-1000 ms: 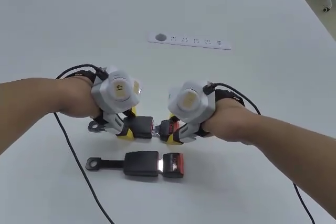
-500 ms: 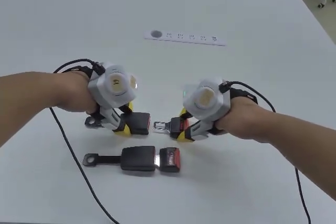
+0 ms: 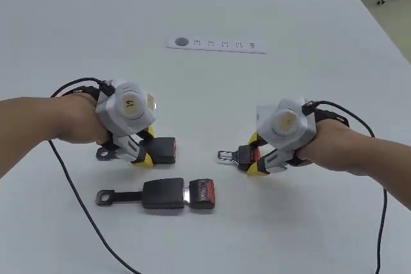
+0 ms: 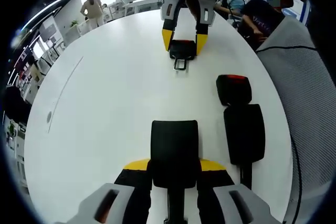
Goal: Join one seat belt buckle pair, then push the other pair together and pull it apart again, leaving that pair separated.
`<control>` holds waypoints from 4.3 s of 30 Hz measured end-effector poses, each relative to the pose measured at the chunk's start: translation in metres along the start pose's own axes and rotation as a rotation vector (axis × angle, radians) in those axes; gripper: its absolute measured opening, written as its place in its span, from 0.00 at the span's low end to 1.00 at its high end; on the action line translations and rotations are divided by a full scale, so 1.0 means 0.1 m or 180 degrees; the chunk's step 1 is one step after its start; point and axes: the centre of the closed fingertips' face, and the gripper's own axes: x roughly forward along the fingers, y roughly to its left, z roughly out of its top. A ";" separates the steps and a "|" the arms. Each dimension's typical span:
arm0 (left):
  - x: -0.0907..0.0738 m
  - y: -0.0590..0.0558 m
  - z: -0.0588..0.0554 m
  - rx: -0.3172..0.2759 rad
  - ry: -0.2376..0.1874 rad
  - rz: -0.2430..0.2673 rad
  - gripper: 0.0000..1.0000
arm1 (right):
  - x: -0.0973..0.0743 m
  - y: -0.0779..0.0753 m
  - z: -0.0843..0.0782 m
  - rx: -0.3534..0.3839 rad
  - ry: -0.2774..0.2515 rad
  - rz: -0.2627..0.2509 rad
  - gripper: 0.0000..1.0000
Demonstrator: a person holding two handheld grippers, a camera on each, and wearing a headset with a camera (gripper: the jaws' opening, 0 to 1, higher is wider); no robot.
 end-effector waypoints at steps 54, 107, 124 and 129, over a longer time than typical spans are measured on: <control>-0.81 -0.48 -0.15 -0.0986 -0.0696 0.0820 0.72 | -0.68 0.48 -0.13 0.1174 -0.0553 -0.0729 0.66; -1.06 -1.21 -0.66 -0.1898 -0.0971 0.1446 1.00 | -0.90 0.81 0.21 0.1698 -0.1090 -0.1427 0.99; -1.05 -1.26 -0.69 -0.1921 -0.0931 0.1435 1.00 | -0.84 0.87 0.22 0.1755 -0.1089 -0.1374 0.98; -1.05 -1.27 -0.65 -0.1916 -0.0914 0.1429 1.00 | -0.81 0.86 0.23 0.1755 -0.1106 -0.1363 0.99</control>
